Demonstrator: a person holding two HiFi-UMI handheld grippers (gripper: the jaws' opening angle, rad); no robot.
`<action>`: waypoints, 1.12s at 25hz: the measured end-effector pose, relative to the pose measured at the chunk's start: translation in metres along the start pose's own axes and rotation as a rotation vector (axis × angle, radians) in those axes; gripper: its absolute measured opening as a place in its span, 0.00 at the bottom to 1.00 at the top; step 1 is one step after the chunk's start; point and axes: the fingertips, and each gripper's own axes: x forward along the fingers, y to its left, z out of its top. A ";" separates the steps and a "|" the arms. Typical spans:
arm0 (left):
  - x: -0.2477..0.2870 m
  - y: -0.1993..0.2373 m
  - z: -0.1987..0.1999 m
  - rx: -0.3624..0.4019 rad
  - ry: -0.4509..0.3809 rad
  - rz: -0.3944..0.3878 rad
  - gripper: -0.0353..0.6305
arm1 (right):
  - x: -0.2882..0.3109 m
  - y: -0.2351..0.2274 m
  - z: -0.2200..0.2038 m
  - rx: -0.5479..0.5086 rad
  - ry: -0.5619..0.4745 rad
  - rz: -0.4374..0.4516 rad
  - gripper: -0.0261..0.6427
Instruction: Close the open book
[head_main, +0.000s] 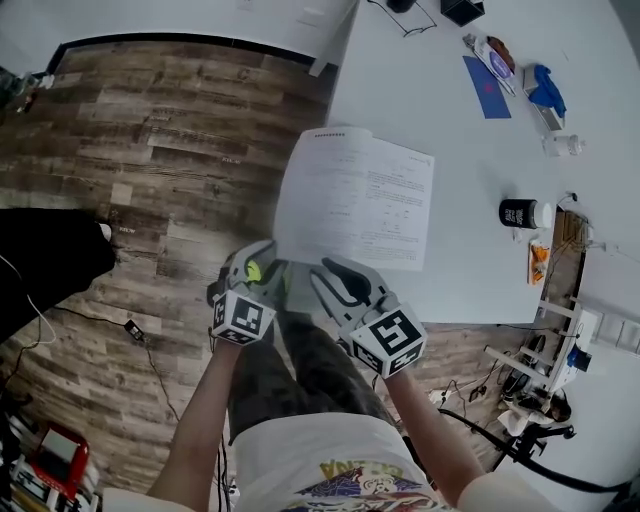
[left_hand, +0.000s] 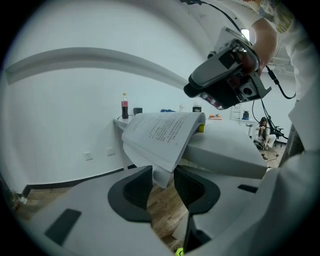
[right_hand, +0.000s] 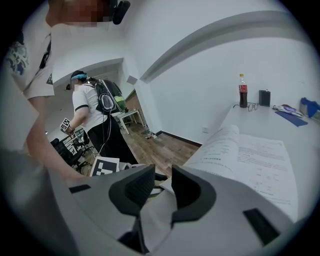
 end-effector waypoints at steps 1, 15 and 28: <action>-0.003 0.003 0.001 -0.008 -0.002 0.007 0.23 | -0.001 0.000 0.001 0.001 -0.003 -0.003 0.17; -0.041 0.002 0.052 0.035 -0.004 0.054 0.23 | -0.033 0.002 0.017 0.021 -0.033 -0.025 0.17; -0.059 -0.006 0.101 0.074 0.039 0.036 0.23 | -0.070 0.001 0.035 0.011 -0.077 -0.016 0.17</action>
